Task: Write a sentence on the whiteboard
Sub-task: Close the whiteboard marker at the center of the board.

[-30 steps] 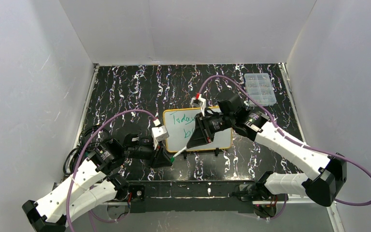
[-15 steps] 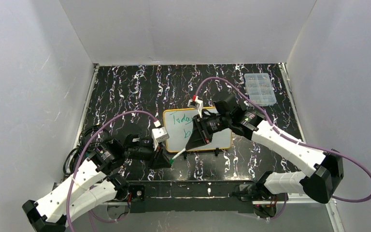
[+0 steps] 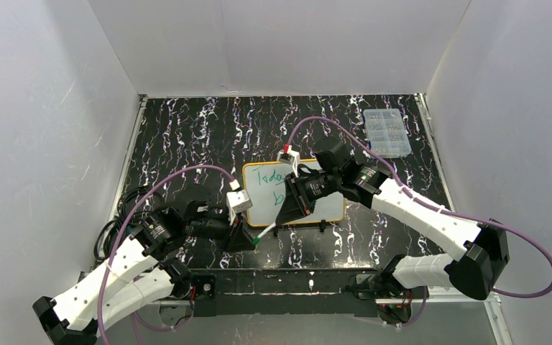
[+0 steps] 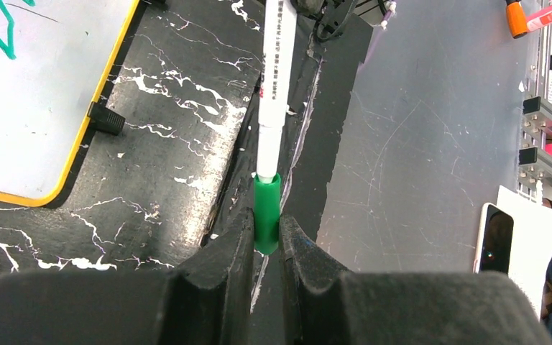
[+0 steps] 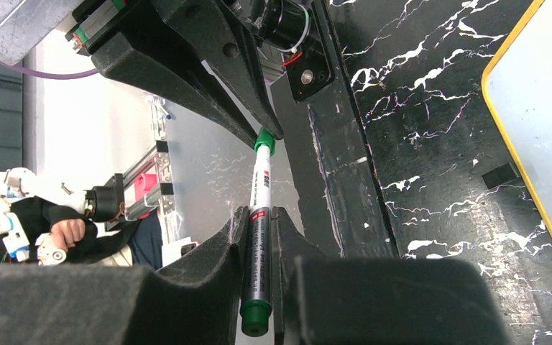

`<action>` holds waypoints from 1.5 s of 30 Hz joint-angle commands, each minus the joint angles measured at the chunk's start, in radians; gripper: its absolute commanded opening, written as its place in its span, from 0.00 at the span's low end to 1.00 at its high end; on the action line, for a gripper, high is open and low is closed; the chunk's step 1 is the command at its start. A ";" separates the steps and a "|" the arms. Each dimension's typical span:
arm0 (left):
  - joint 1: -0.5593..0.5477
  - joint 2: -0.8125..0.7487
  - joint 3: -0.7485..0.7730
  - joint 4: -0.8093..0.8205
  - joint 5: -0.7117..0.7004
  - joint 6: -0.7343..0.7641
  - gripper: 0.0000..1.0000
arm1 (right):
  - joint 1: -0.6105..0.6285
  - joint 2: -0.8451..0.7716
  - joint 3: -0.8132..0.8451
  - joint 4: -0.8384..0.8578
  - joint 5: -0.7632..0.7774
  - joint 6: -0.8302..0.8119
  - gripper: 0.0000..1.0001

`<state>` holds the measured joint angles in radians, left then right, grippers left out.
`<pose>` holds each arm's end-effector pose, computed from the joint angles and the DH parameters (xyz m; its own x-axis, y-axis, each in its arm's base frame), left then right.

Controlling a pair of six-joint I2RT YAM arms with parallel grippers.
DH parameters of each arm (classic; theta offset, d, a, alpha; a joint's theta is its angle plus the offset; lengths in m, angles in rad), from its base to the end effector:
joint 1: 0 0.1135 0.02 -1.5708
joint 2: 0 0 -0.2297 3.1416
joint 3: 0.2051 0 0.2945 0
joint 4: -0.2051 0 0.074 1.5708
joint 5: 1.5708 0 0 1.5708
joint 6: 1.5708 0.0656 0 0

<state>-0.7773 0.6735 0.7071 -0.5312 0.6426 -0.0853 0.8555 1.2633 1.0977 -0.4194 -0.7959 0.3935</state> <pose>0.1419 -0.1948 0.2660 -0.4188 0.3164 -0.8512 0.9044 0.2291 -0.3599 0.1907 0.2910 0.2778 -0.6868 -0.3815 -0.6187 -0.7097 0.1683 0.6841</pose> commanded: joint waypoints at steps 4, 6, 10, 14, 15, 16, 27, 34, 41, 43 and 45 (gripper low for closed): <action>-0.011 0.028 0.029 0.034 -0.035 0.019 0.00 | 0.043 0.026 0.028 -0.034 0.024 -0.033 0.01; -0.015 0.039 0.031 0.057 -0.054 0.018 0.00 | 0.052 0.032 0.034 -0.060 0.037 -0.053 0.01; -0.035 0.075 0.024 0.124 -0.083 -0.002 0.00 | 0.069 0.039 0.045 -0.099 0.044 -0.079 0.01; -0.080 0.085 0.029 0.165 -0.160 0.001 0.00 | 0.077 0.043 0.031 -0.137 0.044 -0.096 0.01; -0.088 0.089 0.029 0.178 -0.168 -0.001 0.00 | 0.079 0.042 0.023 -0.140 0.040 -0.097 0.01; -0.096 0.094 0.028 0.192 -0.174 -0.004 0.00 | 0.081 0.041 0.013 -0.139 0.034 -0.096 0.01; -0.226 0.132 0.007 0.363 -0.347 -0.006 0.00 | 0.108 -0.006 -0.081 -0.054 0.049 -0.023 0.01; -0.261 0.170 0.008 0.450 -0.378 -0.001 0.00 | 0.137 0.008 -0.105 -0.062 0.076 -0.019 0.01; -0.263 0.164 0.005 0.482 -0.396 0.002 0.00 | 0.171 0.031 -0.122 -0.053 0.093 -0.010 0.01; -0.263 0.160 0.000 0.487 -0.400 0.000 0.00 | 0.180 0.038 -0.127 -0.046 0.096 -0.006 0.01; -0.263 0.152 -0.005 0.494 -0.406 -0.003 0.00 | 0.188 0.043 -0.132 -0.039 0.095 -0.002 0.01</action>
<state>-1.0531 0.8619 0.6613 -0.3805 0.3256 -0.0895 0.9684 1.2659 1.0039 -0.4572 -0.6216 0.3527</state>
